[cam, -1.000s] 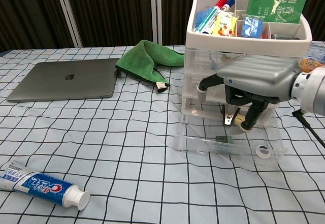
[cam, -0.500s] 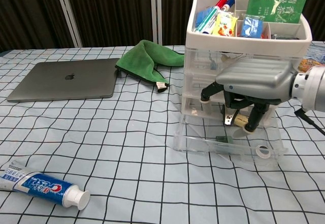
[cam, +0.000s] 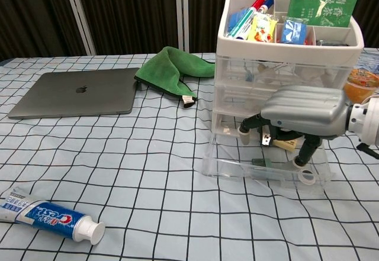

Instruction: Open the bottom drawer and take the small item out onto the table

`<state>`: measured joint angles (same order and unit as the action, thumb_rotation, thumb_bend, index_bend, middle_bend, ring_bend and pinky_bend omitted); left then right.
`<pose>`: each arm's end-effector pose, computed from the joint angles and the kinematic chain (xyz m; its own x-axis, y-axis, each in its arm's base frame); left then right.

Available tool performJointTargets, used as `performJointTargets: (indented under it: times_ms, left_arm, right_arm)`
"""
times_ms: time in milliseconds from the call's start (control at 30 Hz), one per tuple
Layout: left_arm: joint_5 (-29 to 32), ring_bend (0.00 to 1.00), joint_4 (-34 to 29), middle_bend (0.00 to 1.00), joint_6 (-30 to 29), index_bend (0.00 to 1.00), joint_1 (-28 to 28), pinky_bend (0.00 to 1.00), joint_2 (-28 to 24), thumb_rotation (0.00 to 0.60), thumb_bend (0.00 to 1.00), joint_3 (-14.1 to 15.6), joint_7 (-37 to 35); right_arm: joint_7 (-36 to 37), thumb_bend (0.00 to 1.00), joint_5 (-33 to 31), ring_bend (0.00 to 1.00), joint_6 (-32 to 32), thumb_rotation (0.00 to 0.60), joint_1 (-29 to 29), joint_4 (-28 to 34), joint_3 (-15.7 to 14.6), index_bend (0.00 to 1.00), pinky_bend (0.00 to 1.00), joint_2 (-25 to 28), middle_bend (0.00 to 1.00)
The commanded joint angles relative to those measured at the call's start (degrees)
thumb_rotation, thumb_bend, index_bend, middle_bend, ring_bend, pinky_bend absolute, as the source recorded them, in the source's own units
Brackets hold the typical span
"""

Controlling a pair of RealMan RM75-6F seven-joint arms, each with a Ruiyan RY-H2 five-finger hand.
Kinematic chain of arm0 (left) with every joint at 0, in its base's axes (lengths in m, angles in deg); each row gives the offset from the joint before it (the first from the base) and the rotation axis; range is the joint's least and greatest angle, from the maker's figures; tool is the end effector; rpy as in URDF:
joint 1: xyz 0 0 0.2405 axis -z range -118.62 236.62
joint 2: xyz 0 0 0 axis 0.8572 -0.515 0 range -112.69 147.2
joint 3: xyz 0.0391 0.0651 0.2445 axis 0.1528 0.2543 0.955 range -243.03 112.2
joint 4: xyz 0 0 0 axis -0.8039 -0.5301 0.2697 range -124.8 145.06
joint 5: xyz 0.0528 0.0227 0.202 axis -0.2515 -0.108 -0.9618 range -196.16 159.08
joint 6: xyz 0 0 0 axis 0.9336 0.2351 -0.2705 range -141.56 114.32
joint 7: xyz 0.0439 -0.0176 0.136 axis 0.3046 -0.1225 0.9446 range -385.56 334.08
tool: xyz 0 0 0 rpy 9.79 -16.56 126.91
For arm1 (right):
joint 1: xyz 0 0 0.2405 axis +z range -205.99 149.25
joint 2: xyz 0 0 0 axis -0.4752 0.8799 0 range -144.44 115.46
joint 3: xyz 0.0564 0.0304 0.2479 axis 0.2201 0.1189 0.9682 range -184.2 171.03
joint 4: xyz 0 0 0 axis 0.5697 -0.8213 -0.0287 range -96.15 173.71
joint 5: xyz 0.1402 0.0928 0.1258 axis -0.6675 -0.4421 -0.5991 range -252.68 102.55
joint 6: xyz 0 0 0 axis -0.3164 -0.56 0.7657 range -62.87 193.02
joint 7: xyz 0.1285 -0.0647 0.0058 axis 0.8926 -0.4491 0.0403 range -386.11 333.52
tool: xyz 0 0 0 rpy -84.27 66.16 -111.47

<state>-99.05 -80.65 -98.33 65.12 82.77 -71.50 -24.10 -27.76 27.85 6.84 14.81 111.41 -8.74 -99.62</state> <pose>-0.3183 0.1994 0.1665 0.4105 -0.0545 0.9102 0.9111 0.0663 -0.4069 -0.1722 -0.3108 -0.0169 0.6962 -0.0814 0.7132 -0.4803 -0.7911 0.3786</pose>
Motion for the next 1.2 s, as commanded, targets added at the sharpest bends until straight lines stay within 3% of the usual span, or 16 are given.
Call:
performJointTargets:
  times_ms: [33,1200]
  left_arm:
    - [0.0,0.0,-0.1,0.0,-0.1,0.0,0.0,0.0,0.0,0.6,0.02,0.0,0.1]
    - [0.0,0.0,-0.2,0.0,-0.3,0.0,0.1,0.0,0.6,0.6,0.03,0.0,0.6]
  right_arm:
    - [1.3,0.0,0.9,1.0,-1.1,0.6,0.0,-1.8,-0.8,0.38,0.84,-0.9,1.0]
    - [8.7,0.0,6.0,1.0,-6.1,0.6,2.6,-13.7,-5.6,0.4,0.84,-7.9,1.0]
